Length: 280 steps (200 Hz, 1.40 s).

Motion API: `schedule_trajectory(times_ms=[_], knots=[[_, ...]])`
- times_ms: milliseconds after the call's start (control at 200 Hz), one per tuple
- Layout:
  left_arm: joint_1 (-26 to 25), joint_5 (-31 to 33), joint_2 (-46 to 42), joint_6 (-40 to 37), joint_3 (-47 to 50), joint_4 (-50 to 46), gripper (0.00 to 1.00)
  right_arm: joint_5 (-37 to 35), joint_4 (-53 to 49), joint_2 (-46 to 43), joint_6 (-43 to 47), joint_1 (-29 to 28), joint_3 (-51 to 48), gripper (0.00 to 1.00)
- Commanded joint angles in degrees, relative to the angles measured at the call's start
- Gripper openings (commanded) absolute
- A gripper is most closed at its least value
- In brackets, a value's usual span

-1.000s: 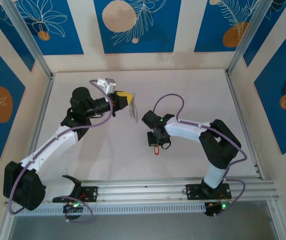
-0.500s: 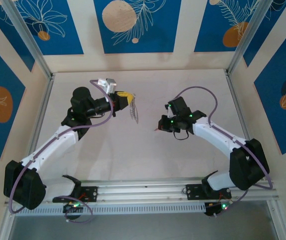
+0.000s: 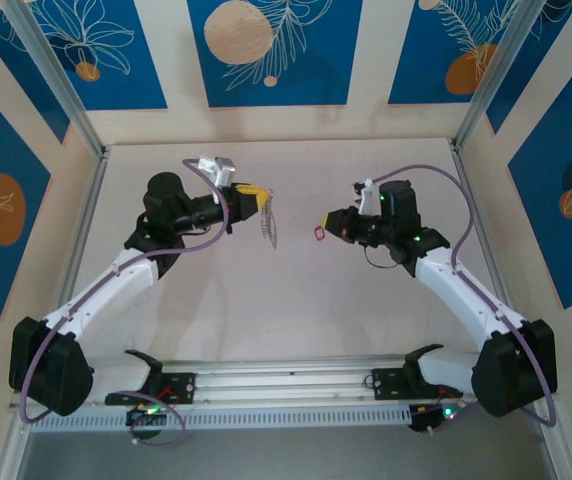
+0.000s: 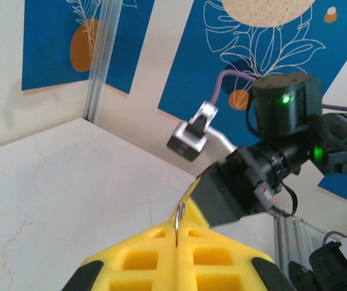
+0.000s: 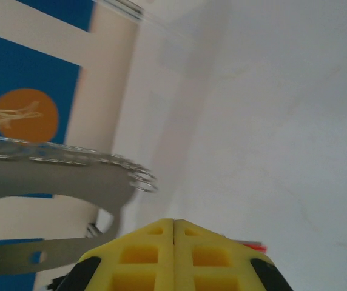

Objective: Put the keys on the keyring

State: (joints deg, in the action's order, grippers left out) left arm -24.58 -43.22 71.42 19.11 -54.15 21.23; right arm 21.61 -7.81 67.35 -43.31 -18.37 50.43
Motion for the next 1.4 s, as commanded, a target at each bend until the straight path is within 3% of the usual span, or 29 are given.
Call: schedule_trajectory(times_ms=[0, 630, 980, 1395], knots=[[0.58, -3.19, 0.74, -0.83, -2.58, 1.73, 0.00, 7.06, 7.55, -3.41, -1.74, 1.43, -0.74, 0.00], [-1.49, -11.25, 8.39, -4.33, -9.94, 1.33, 0.00, 14.30, 15.68, -5.25, -0.13, 0.89, 5.00, 0.00], [-5.40, -9.26, 9.29, -14.61, -15.27, -11.55, 0.00, 14.13, 16.34, -1.57, 1.61, -1.91, 9.05, 0.00], [-6.46, -8.33, 9.53, -17.22, -16.52, -15.32, 0.00, 13.45, 16.10, -1.26, 2.26, -3.66, 9.94, 0.00]])
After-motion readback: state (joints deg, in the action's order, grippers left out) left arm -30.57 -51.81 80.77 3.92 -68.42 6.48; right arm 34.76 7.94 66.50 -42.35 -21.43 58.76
